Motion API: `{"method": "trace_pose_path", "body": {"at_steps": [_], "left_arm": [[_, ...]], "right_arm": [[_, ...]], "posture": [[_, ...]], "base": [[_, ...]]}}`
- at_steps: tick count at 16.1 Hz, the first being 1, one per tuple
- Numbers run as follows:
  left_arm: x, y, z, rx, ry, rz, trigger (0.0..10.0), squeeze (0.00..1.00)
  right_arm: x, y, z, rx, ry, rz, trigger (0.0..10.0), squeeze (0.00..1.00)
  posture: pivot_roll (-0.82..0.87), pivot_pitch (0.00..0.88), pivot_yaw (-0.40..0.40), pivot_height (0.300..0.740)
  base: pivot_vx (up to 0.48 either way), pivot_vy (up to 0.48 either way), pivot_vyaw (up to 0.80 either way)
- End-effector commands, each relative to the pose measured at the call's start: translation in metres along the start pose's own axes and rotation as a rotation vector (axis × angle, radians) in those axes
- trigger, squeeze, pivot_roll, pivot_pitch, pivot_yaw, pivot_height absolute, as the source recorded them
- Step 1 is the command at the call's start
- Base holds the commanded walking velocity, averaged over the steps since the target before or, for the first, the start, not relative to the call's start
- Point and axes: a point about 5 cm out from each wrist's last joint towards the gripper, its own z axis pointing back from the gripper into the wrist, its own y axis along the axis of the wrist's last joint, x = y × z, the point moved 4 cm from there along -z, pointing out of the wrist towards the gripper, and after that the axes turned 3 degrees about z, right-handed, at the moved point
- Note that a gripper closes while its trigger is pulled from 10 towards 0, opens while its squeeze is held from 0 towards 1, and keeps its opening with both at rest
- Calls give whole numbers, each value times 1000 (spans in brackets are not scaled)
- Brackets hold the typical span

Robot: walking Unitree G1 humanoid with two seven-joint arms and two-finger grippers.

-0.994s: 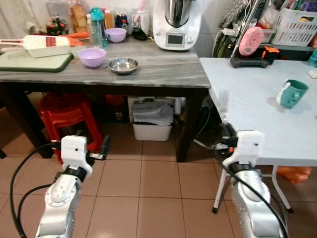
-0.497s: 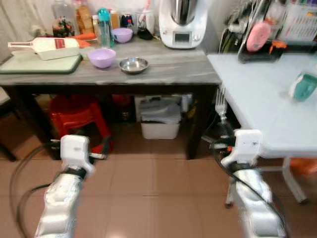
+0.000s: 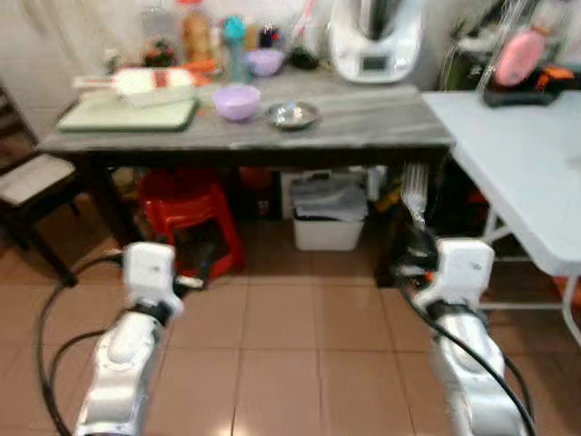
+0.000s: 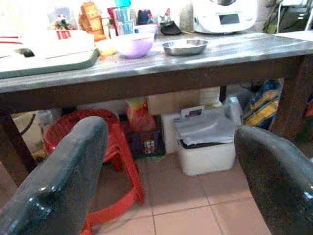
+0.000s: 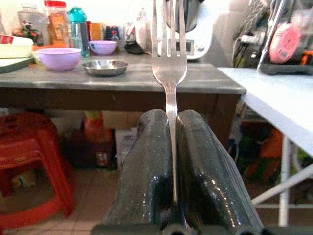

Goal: Setting the table

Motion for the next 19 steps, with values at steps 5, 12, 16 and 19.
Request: {"method": "trace_pose_path", "body": {"at_steps": [5, 12, 16, 19], "left_arm": [[-4, 6, -4, 19, -1, 10, 10000, 0], [6, 9, -4, 38, -49, 43, 10000, 0], [11, 8, -4, 33, -78, 51, 10000, 0], [13, 8, -4, 30, -86, 54, 10000, 0]], "right_arm": [[-2, 9, -3, 34, 13, -3, 10000, 0], [-1, 9, -4, 27, 9, -12, 10000, 0], [-2, 8, -3, 23, 12, -13, 10000, 0], [-2, 8, -3, 24, 12, -11, 10000, 0]], "posture": [[52, 0, 8, 740], [49, 0, 4, 740], [48, 0, 9, 740], [48, 0, 9, 740]], "base": [[0, 0, 84], [0, 0, -259], [129, 0, 0], [269, 0, 0]]}}
